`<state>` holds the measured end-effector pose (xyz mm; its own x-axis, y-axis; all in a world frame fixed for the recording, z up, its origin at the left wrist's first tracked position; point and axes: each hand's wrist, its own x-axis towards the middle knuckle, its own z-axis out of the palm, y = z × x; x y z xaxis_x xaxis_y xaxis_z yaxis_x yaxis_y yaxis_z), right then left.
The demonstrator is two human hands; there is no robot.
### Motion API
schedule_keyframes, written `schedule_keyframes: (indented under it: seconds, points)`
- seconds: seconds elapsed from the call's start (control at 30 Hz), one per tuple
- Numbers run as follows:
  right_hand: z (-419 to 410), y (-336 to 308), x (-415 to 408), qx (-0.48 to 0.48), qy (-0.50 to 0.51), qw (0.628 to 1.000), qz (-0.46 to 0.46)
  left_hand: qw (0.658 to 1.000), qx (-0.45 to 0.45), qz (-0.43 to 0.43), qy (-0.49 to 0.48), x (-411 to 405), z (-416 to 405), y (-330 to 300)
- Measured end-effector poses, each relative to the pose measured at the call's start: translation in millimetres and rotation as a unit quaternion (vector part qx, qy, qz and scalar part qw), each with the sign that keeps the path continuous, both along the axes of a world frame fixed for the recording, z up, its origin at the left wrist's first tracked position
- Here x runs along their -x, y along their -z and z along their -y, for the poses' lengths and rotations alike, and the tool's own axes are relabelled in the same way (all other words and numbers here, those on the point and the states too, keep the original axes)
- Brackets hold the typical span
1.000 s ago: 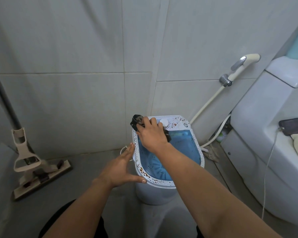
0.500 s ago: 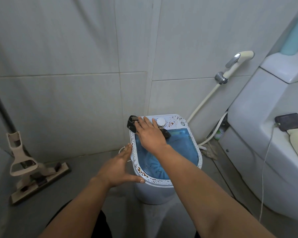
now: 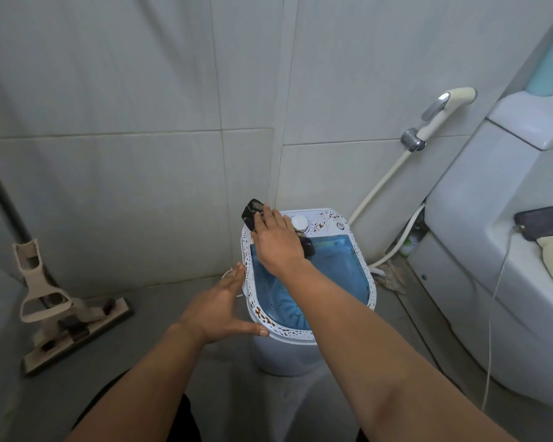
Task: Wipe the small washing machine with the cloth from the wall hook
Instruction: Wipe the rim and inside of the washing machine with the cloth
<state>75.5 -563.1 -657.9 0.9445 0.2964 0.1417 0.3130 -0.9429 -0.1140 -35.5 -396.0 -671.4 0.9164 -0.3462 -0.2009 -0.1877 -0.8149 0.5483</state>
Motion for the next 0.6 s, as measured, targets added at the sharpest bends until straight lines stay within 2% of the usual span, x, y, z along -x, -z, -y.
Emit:
schedule_keyframes:
  seconds: [0.1, 0.27, 0.37, 0.5, 0.6]
  points:
    - [1, 4, 10, 0.014, -0.037, 0.999, 0.008, 1.000, 0.005, 0.007, 0.003, 1, 1, -3]
    - [-7, 3, 15, 0.091, -0.058, 0.994, 0.023, 1.000, 0.008, 0.011, 0.006, 1, 0, -1]
    - [-10, -1, 8, 0.097, -0.024, 0.995, 0.018, 1.000, 0.021, 0.015, 0.007, 0, -1, 1]
    - [-7, -15, -13, 0.063, 0.073, 0.995, -0.010, 1.000, 0.016, 0.006, 0.003, 0, -1, 1]
    - [-9, -16, -23, 0.041, 0.099, 0.994, -0.023, 1.000, 0.009, 0.002, 0.002, 0, -1, -1]
